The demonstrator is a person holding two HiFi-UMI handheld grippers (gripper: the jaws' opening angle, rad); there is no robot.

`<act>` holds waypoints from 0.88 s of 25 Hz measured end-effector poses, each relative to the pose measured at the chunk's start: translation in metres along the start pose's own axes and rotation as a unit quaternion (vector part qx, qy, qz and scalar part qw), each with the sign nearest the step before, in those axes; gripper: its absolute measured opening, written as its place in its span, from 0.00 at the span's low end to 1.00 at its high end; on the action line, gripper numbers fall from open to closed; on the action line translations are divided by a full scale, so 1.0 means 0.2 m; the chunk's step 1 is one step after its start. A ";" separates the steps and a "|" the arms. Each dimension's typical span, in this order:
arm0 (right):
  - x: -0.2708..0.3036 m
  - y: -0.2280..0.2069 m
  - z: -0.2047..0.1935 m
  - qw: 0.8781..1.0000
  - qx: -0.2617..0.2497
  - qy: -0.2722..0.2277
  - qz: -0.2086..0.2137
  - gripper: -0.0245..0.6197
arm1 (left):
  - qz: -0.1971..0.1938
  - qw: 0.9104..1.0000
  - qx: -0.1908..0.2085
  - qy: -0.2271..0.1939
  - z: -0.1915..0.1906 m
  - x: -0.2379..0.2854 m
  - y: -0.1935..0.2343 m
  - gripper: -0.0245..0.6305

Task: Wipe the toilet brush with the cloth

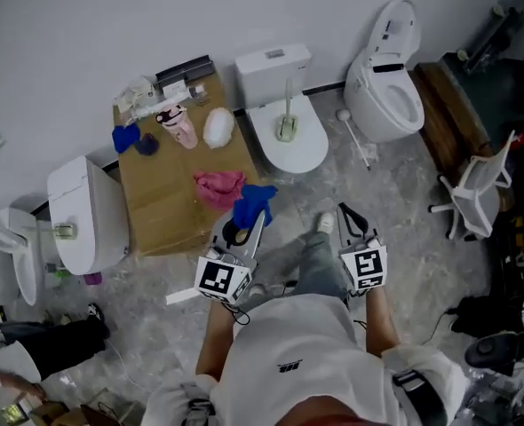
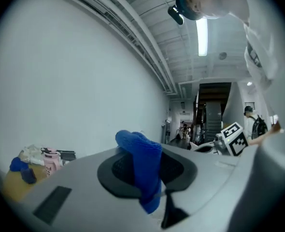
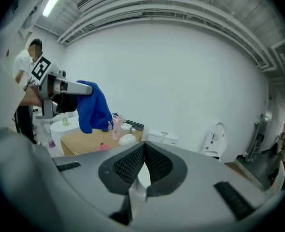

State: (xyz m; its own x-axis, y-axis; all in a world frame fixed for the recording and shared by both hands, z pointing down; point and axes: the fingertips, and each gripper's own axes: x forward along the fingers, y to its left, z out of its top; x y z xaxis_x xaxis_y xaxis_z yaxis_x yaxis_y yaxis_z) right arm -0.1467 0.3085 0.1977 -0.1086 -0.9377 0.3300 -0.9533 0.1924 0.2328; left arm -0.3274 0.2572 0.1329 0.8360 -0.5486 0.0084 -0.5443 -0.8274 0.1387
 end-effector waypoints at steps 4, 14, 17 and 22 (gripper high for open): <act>-0.39 0.28 0.21 0.997 0.053 -0.039 -0.030 0.03 | -0.032 0.999 0.013 0.005 0.07 -0.27 -0.10 0.17; -0.93 0.69 0.47 0.994 0.038 -0.097 -0.020 0.03 | -0.062 0.997 0.054 0.010 0.17 -0.65 -0.41 0.17; -1.03 0.77 0.46 0.994 0.042 -0.102 -0.019 0.03 | -0.059 0.997 0.052 0.015 0.16 -0.75 -0.48 0.17; -1.16 0.81 0.42 0.991 0.061 -0.116 -0.023 0.03 | -0.047 0.997 0.059 0.009 0.16 -0.87 -0.59 0.17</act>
State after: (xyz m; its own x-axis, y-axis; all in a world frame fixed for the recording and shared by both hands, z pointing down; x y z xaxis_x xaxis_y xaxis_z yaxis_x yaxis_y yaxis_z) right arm -0.2989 0.5325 0.0810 -0.1124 -0.9888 0.0986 -0.9843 0.1244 0.1249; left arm -0.4111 0.4454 0.0827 0.8842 -0.4668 0.0192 -0.4671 -0.8839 0.0221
